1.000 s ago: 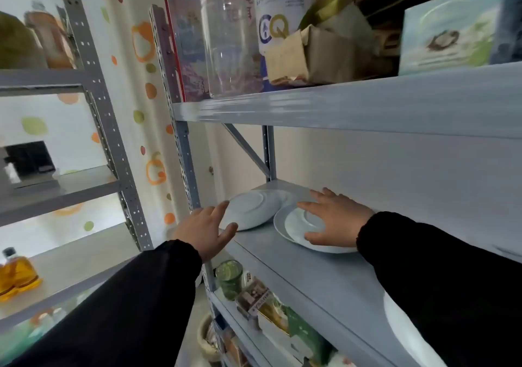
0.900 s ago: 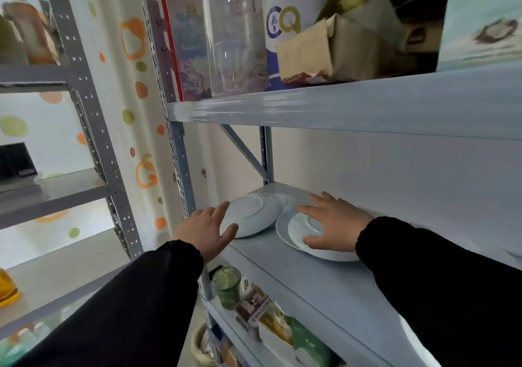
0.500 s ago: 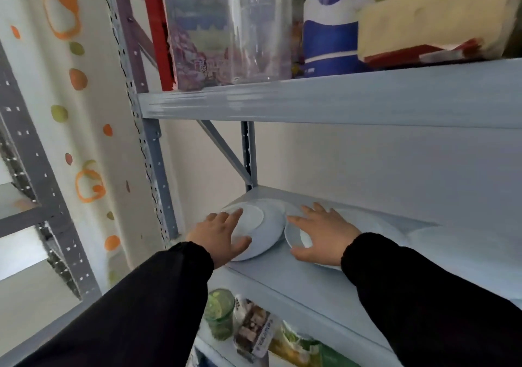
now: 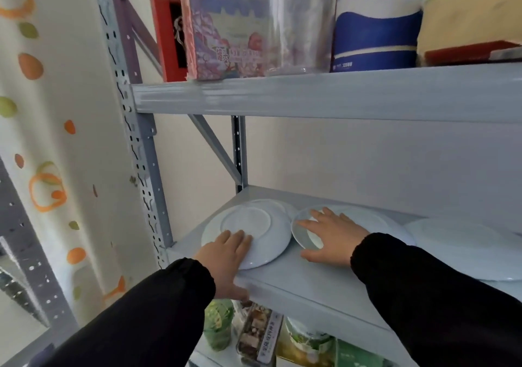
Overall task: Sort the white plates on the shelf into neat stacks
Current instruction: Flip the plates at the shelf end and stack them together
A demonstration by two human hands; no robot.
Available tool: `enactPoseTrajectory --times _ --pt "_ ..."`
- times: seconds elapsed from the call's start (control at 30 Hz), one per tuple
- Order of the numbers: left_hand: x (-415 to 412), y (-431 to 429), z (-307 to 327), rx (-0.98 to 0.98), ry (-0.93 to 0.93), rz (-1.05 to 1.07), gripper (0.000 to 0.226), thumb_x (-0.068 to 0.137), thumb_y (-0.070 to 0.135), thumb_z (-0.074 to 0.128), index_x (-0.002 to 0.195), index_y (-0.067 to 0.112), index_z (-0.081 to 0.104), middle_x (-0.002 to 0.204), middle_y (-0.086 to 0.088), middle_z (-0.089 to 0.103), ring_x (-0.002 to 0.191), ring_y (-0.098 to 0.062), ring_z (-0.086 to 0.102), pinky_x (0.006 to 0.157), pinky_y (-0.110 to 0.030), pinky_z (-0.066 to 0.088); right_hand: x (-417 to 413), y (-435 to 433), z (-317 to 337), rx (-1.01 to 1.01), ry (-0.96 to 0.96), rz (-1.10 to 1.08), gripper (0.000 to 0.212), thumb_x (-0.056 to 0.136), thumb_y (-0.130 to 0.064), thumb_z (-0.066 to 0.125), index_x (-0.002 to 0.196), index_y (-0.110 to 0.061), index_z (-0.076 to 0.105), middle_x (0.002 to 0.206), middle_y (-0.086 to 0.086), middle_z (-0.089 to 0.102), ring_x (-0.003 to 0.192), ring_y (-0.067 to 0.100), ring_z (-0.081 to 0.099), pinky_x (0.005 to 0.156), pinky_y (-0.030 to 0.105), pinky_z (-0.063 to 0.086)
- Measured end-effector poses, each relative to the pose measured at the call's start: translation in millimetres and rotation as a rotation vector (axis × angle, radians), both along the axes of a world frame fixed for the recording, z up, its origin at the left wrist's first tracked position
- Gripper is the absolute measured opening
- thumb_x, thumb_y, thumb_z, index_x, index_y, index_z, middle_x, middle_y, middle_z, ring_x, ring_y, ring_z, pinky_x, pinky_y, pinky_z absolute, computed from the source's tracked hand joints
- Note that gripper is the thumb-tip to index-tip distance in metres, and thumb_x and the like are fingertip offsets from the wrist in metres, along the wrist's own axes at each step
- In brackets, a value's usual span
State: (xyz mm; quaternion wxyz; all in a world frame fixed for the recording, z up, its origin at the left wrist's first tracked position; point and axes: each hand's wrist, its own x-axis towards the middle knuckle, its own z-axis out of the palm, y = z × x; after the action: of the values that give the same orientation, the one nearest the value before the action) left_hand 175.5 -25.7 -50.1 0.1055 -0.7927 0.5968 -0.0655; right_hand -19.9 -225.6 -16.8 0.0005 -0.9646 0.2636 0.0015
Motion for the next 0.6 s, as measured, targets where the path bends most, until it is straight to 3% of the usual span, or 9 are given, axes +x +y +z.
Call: enactPoseTrajectory --times 0.17,0.3,0.47,0.53,0.6 --pt "9 2 0 -0.009 -0.063 -0.066 0.106 0.079 0.040 0.073 0.153 0.010 0.003 0.151 -0.008 0.022 0.135 -0.028 0.028 0.109 -0.039 0.036 6 4 -2 0.002 0.020 -0.014 0.082 0.082 -0.070 0.048 0.152 -0.044 0.014 0.164 -0.003 0.006 0.151 0.023 -0.001 0.120 0.047 0.006" --pt "10 3 11 -0.010 -0.045 -0.063 0.099 0.077 0.031 0.076 0.152 0.011 0.013 0.142 -0.005 0.031 0.124 -0.026 0.042 0.100 -0.033 0.040 6 9 -7 -0.011 0.043 -0.017 0.081 0.083 -0.068 0.047 0.153 -0.043 0.013 0.164 -0.001 0.006 0.151 0.024 -0.001 0.120 0.048 0.006" --pt "12 1 16 -0.025 -0.009 -0.018 0.094 0.072 0.038 0.080 0.145 0.014 0.026 0.136 -0.001 0.034 0.108 -0.025 0.052 0.087 -0.034 0.045 3 10 -5 -0.035 0.071 -0.017 0.080 0.083 -0.064 0.049 0.152 -0.043 0.013 0.164 0.000 0.008 0.151 0.025 0.001 0.120 0.049 0.007" --pt "12 -1 18 -0.066 0.060 0.010 0.090 0.071 0.058 0.073 0.141 0.018 0.032 0.135 0.001 0.036 0.109 -0.024 0.051 0.090 -0.036 0.046 4 8 -1 -0.044 0.069 -0.023 0.081 0.084 -0.062 0.051 0.153 -0.042 0.013 0.164 -0.001 0.007 0.151 0.025 0.001 0.120 0.049 0.008" --pt "10 -7 19 -0.130 0.137 0.066 0.091 0.071 0.079 0.054 0.140 0.024 0.033 0.139 0.002 0.036 0.119 -0.023 0.047 0.095 -0.040 0.044 6 7 1 -0.052 0.058 -0.016 0.081 0.084 -0.060 0.052 0.153 -0.041 0.014 0.164 -0.001 0.007 0.150 0.025 0.001 0.120 0.049 0.008"
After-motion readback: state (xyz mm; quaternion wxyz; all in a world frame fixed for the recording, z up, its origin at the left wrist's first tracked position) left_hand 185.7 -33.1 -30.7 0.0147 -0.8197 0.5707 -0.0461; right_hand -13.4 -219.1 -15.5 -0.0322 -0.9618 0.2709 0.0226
